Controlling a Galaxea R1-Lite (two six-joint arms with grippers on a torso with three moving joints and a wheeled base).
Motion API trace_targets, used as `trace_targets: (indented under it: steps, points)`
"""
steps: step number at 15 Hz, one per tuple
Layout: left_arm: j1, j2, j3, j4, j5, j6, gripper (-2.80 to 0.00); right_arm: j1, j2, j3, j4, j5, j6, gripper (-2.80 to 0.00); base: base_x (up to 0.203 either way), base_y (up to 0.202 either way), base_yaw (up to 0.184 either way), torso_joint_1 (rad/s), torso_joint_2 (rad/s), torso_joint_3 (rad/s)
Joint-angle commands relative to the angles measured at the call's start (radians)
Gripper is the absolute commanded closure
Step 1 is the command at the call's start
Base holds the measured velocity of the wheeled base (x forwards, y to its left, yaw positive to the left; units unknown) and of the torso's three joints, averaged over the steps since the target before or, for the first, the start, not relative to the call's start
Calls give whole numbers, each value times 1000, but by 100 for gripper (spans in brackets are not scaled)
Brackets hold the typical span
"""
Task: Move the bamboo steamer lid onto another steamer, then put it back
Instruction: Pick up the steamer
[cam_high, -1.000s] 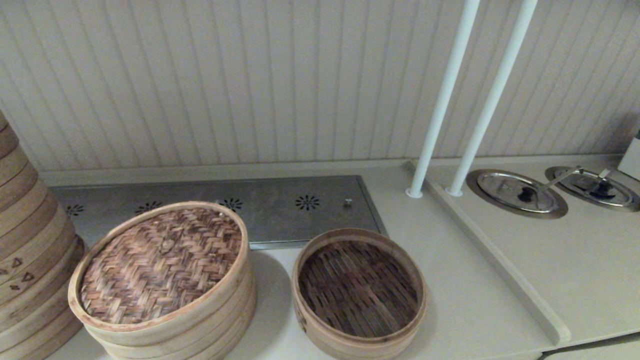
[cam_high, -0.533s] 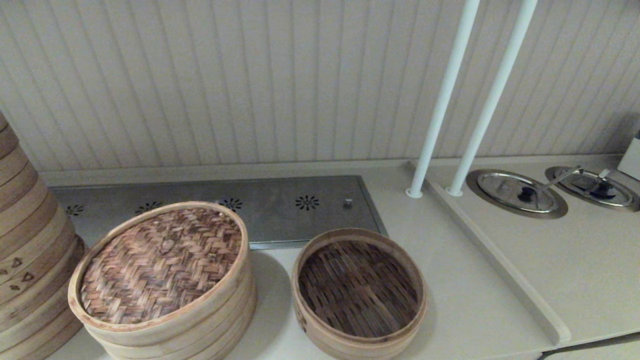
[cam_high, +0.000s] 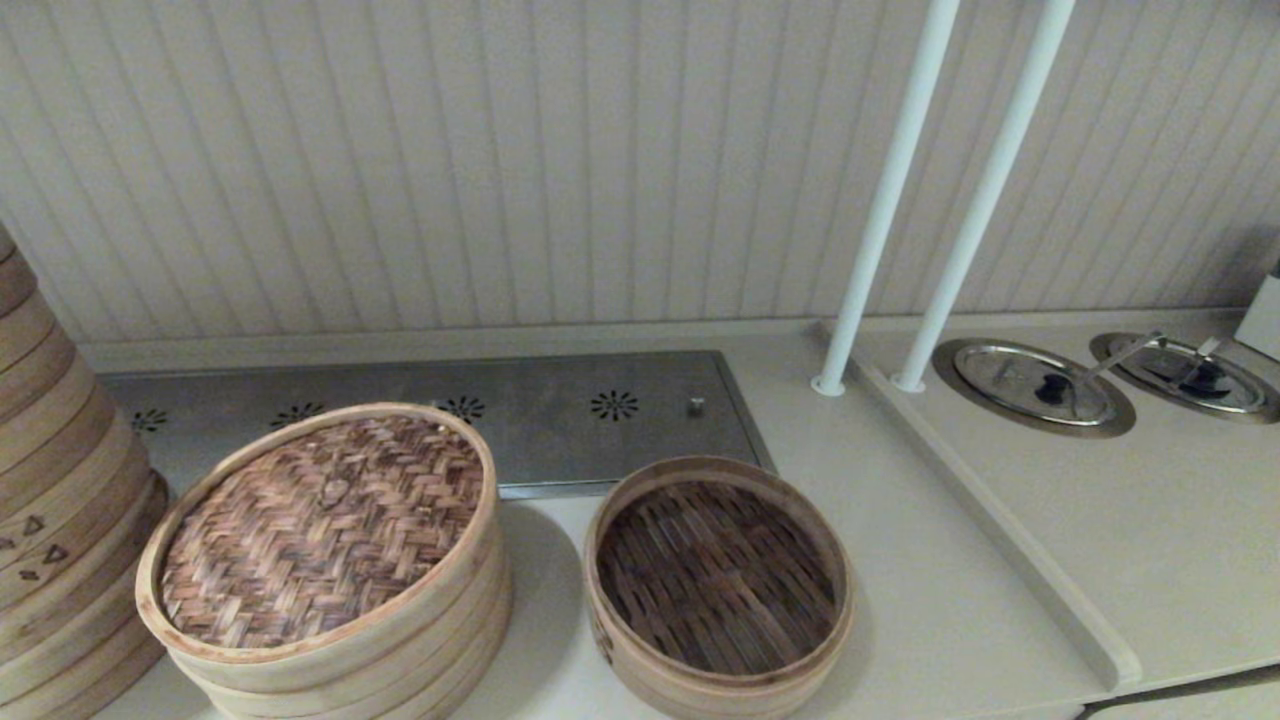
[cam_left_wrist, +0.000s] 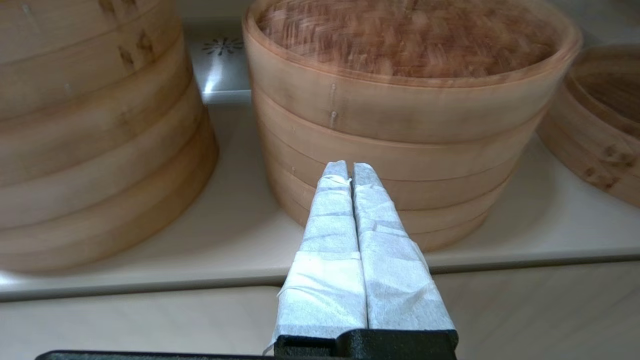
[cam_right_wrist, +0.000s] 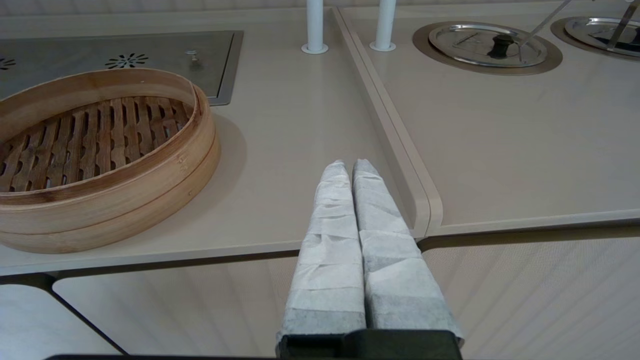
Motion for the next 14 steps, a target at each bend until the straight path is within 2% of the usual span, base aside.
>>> trace_targets:
  steps: [1, 6, 10, 14]
  points:
    - [0, 41, -137, 35, -6, 1, 0, 0, 1, 3, 0, 0, 0, 0, 0, 0, 0, 0, 0, 0]
    - [-11, 400, -409, 71, -16, 2, 0, 0, 1, 3, 0, 0, 0, 0, 0, 0, 0, 0, 0, 0]
    - [-52, 747, -611, 134, -80, 8, 0, 0, 1, 3, 0, 0, 0, 0, 0, 0, 0, 0, 0, 0]
    - [-101, 1043, -737, 156, -128, 12, 0, 0, 1, 3, 0, 0, -1, 0, 0, 0, 0, 0, 0, 0]
